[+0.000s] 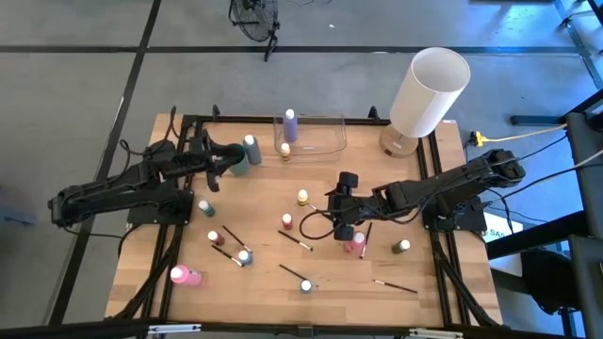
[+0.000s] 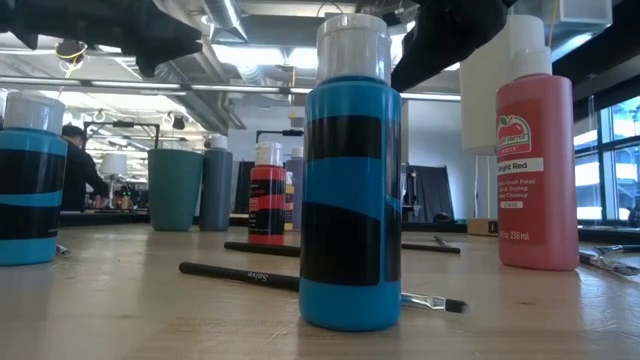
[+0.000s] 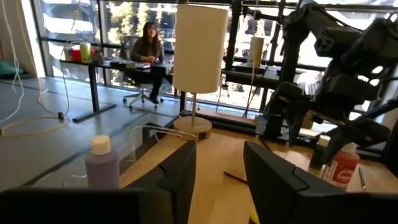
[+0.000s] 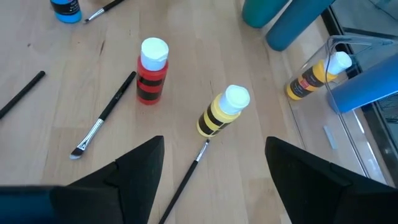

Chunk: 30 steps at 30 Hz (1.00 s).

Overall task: Pick & Place Paint Supplies
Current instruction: Put the gray paint bottle into the transparent bin

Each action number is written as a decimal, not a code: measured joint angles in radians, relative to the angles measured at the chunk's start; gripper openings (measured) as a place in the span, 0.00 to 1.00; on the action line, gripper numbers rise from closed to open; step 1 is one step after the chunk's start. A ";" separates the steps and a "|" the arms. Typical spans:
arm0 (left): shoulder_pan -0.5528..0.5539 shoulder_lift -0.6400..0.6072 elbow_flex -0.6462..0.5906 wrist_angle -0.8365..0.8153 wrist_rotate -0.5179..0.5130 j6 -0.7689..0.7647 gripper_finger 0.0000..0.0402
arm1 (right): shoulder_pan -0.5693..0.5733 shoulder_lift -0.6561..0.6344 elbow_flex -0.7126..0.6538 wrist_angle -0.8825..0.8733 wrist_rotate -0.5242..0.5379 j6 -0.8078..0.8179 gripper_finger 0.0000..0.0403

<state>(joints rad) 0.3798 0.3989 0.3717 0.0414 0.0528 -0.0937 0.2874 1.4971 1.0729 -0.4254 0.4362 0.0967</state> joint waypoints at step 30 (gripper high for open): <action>0.038 0.165 0.000 -0.049 -0.161 0.225 0.53 | 0.000 0.000 0.000 0.000 0.000 0.000 0.71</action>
<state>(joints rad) 0.4174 0.5642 0.3714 -0.0078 -0.1079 0.1310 0.2871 1.4971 1.0729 -0.4255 0.4358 0.0967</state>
